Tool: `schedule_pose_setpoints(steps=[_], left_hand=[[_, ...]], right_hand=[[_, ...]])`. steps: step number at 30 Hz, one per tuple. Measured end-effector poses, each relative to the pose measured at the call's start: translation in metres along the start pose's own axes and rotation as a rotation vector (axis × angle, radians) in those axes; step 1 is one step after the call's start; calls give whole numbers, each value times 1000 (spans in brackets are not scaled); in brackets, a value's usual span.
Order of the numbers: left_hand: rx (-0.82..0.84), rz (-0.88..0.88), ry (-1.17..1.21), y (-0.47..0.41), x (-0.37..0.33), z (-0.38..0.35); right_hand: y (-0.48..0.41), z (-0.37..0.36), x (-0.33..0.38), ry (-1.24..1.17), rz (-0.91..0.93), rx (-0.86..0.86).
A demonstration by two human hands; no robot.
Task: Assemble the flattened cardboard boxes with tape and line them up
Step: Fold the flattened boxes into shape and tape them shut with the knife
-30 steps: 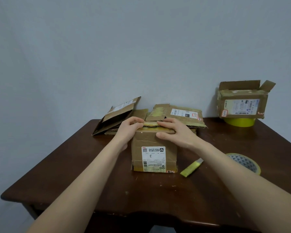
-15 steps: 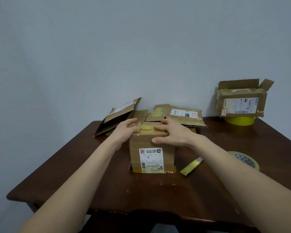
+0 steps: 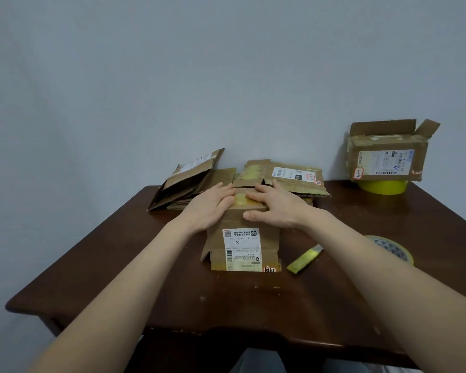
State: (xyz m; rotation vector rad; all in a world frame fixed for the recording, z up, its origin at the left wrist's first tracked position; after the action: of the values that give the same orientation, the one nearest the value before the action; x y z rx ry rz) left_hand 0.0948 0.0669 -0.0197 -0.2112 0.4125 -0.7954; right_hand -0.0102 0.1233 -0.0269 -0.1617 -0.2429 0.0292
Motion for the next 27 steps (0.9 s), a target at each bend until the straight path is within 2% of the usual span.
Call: schedule_pose_setpoints(steps=[2, 6, 9, 12, 15, 19, 24, 27], left_hand=[[39, 6, -46, 7, 2, -21], [10, 55, 22, 9, 11, -25], [106, 25, -157, 0, 8, -23], [62, 14, -301, -2, -2, -31], [-12, 1, -274, 2, -3, -37], [17, -51, -267, 2, -2, -38], [52, -134, -259, 4, -7, -40], [68, -124, -302, 3, -5, -43]], right_hand=[[4, -17, 0, 92, 27, 52], [4, -23, -3, -45, 8, -10], [-2, -18, -4, -16, -2, 3], [-4, -24, -6, 51, 1, 24], [-3, -31, -8, 75, 8, 33], [-3, -32, -7, 107, 3, 28], [-1, -31, -3, 297, -25, 19], [0, -35, -3, 263, -47, 6]])
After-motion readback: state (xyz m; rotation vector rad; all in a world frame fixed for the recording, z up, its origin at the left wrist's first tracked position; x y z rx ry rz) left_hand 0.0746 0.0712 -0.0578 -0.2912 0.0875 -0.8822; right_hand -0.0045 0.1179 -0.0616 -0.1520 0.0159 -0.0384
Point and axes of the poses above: each hand's wrist, its own y-axis away from the middle knuckle, its own z-axis out of the back of the hand, x = y × z, the point moved 10 cm from there along -y, towards the middle knuckle, and after that the axes turned 6 degrees about -x, right-handed, at the moved point
